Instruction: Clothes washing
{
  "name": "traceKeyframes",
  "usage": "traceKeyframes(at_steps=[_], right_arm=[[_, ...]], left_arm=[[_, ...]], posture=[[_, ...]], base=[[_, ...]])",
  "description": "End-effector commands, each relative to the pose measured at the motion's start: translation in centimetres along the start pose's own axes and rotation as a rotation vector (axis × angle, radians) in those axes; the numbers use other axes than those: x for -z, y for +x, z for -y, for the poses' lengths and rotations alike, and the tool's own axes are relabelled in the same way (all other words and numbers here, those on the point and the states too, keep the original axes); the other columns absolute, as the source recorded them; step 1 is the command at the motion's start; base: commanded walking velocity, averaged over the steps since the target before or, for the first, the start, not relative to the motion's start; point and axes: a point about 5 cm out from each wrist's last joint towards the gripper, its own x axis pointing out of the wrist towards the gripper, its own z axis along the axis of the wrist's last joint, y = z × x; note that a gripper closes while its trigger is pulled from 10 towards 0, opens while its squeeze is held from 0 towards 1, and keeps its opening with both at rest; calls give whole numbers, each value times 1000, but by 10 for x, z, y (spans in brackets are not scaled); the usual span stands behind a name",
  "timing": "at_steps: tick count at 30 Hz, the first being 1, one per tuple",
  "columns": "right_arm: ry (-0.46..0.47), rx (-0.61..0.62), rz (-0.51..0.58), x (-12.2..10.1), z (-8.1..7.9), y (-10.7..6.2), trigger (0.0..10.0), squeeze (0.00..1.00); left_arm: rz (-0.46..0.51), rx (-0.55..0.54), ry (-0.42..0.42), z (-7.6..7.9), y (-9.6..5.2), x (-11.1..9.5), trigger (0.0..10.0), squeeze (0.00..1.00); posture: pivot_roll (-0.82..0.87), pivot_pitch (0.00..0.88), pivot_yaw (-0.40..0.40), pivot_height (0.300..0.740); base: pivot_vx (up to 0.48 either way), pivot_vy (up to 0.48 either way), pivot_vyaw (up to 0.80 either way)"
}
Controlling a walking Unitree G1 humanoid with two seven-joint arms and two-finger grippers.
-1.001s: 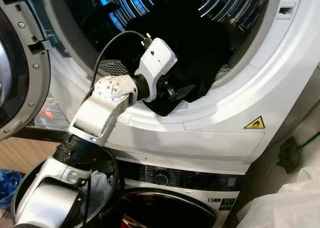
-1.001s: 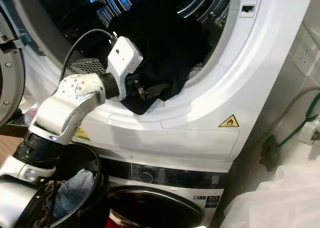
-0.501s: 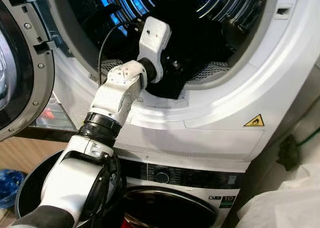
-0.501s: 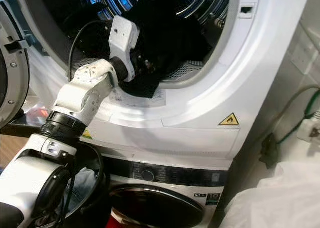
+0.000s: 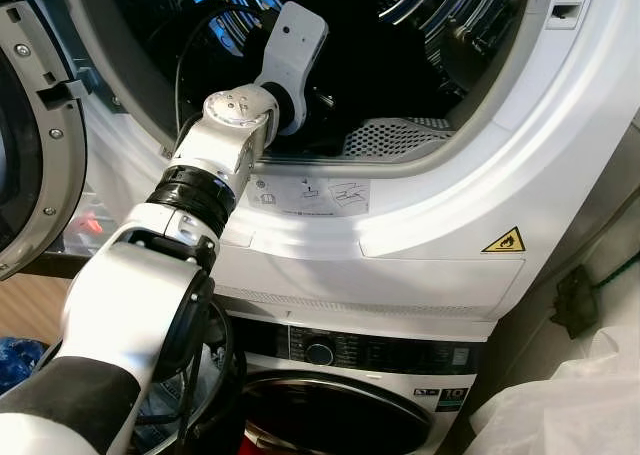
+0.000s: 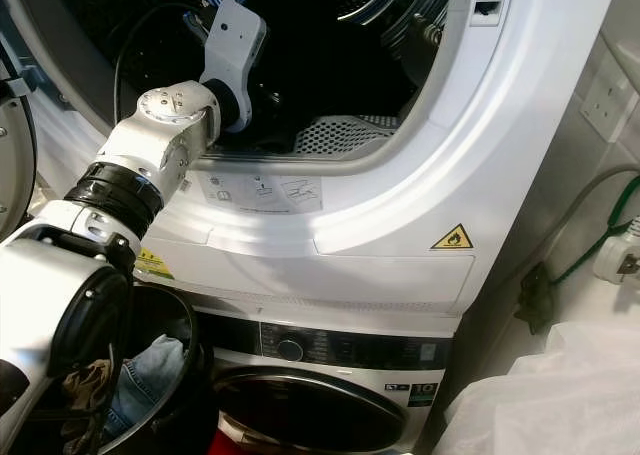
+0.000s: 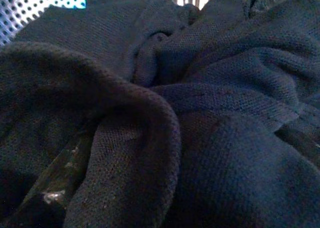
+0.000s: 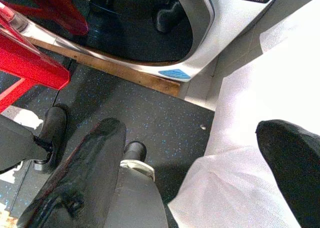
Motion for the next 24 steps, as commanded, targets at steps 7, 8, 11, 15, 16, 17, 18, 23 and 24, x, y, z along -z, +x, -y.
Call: traceKeyframes(at_steps=[7,8,11,15,16,17,18,23,24], right_arm=[[33,18,-17,23,0,-8,10000,0],[35,25,-27,32,3,-11,10000,0],[19,32,-62,57,8,-20,10000,0],[-7,37,-93,77,14,-29,10000,0],[-11,38,-96,80,15,-31,10000,0],[-15,41,-98,85,18,-34,10000,0],[-18,48,-103,89,21,-36,10000,0],[-16,68,-71,101,33,-46,10000,0],[-16,68,-71,101,33,-46,10000,0]], left_arm=[[24,-119,-65,-21,-4,-1,10000,0],[41,-125,-98,-24,-5,-2,10000,0],[40,-145,-108,-28,-7,-2,10000,0],[36,-152,-118,-31,-9,1,10000,0],[35,-153,-114,-31,-9,2,10000,0],[38,-156,-124,-33,-10,2,10000,0],[41,-162,-134,-35,-11,2,10000,0],[69,-211,-140,-48,-16,-7,10000,0],[69,-211,-140,-48,-16,-7,10000,0]], posture=[[-74,0,109,740],[-84,0,107,740],[-115,37,87,740],[-129,69,69,740],[-135,80,62,740],[-141,92,56,740],[-149,100,51,740],[-203,132,32,740],[-203,132,32,740]], base=[[0,0,0],[0,0,0],[0,0,0],[0,0,0],[0,0,0],[0,0,0],[0,0,0],[0,0,0],[0,0,0]])
